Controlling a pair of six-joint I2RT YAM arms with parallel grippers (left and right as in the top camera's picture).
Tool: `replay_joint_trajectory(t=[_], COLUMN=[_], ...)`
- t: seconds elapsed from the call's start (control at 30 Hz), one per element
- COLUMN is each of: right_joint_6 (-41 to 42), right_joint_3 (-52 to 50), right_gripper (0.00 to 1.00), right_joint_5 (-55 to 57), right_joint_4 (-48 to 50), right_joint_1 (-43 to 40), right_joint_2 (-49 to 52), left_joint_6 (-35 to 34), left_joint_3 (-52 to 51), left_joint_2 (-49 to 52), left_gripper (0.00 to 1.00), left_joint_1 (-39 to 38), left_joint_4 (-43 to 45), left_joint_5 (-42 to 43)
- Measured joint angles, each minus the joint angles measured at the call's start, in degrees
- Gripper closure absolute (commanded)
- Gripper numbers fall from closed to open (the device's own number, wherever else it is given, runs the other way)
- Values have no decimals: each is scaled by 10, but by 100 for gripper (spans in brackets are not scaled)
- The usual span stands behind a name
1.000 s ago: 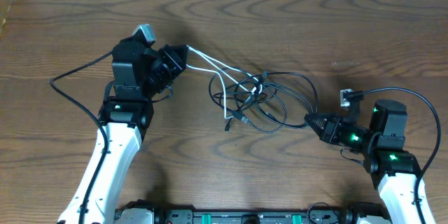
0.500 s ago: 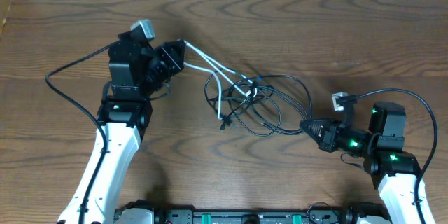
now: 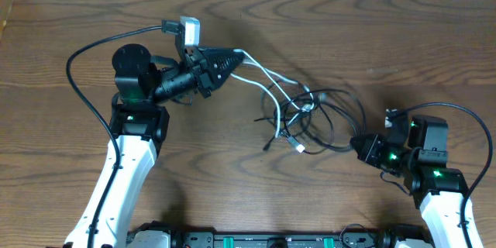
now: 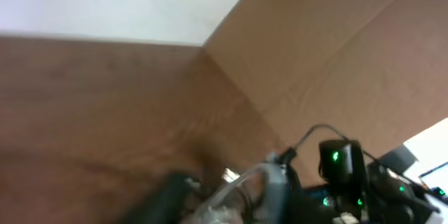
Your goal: Untangle cables
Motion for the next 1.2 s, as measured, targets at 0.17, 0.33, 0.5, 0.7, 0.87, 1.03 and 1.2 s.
replay_joint_trajectory(t=[0.17, 0.33, 0.5, 0.7, 0.87, 1.03, 1.2], right_joint_6=[-4, -3, 1, 1, 1, 1, 1], right_joint_3=[5, 6, 6, 6, 6, 6, 6], right_gripper=[99, 99, 99, 99, 99, 99, 99], right_joint_5=[-103, -120, -109, -106, -106, -76, -50], right_joint_4=[85, 74, 53, 53, 49, 11, -3], right_joint_1=[-1, -1, -1, -1, -1, -1, -1], right_joint_2=[0, 0, 0, 0, 0, 0, 0], left_joint_6=[65, 155, 181, 181, 179, 177, 191], left_joint_3=[1, 4, 5, 5, 5, 5, 5], left_joint_2=[0, 0, 0, 0, 0, 0, 1], left_gripper=[4, 4, 4, 3, 1, 2, 32], left_joint_1=[-30, -75, -111, -174, -241, -295, -327], left_joint_4=[-118, -232, -319, -326, -330, -326, -298], left_joint_5=[9, -49, -226, -344, -472, -543, -550])
